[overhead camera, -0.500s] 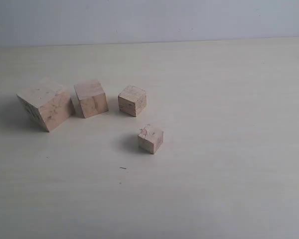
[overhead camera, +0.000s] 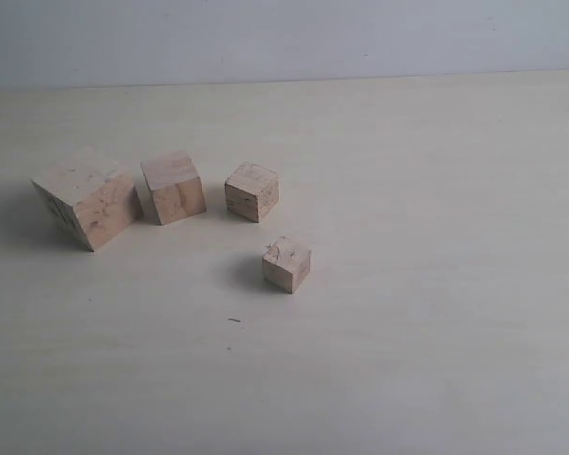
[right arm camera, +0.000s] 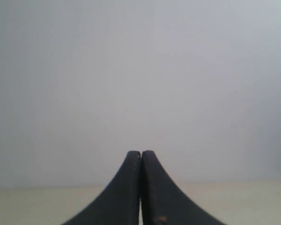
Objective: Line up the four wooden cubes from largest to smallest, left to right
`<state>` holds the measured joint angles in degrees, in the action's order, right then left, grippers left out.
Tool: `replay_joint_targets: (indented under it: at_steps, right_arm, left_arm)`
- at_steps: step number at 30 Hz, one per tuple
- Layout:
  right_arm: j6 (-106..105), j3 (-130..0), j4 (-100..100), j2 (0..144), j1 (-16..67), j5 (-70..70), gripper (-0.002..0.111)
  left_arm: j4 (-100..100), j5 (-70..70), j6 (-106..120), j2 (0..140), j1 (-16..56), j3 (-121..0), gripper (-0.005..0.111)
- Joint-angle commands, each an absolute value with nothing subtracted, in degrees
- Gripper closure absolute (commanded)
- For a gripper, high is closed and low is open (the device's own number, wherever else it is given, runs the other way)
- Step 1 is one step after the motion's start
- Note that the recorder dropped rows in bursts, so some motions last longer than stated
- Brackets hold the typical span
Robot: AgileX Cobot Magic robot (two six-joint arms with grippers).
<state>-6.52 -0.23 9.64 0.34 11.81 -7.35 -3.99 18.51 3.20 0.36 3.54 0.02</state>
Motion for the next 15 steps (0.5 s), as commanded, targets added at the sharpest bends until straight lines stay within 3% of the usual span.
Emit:
replay_joint_targets:
  at_steps: [1, 7, 11, 15]
  right_arm:
    - [-5.8, 0.0, 10.5, 0.0, 11.7, -19.2, 0.108]
    - [-4.8, -0.1, 11.0, 0.0, 11.7, -27.3, 0.108]
    - [-5.6, -8.0, 10.7, 1.1, 11.7, -16.7, 0.108]
    - [-7.5, -21.3, 7.0, 10.9, 11.7, -0.8, 0.108]
  left_arm:
    - [-4.1, 18.1, 3.2, 0.0, 3.4, 0.0, 0.107]
    - [-4.1, 18.1, 3.2, 0.0, 3.4, 0.0, 0.107]
    - [-4.1, 18.1, 3.2, 0.0, 3.4, 0.0, 0.107]
    - [-4.1, 18.1, 3.2, 0.0, 3.4, 0.0, 0.107]
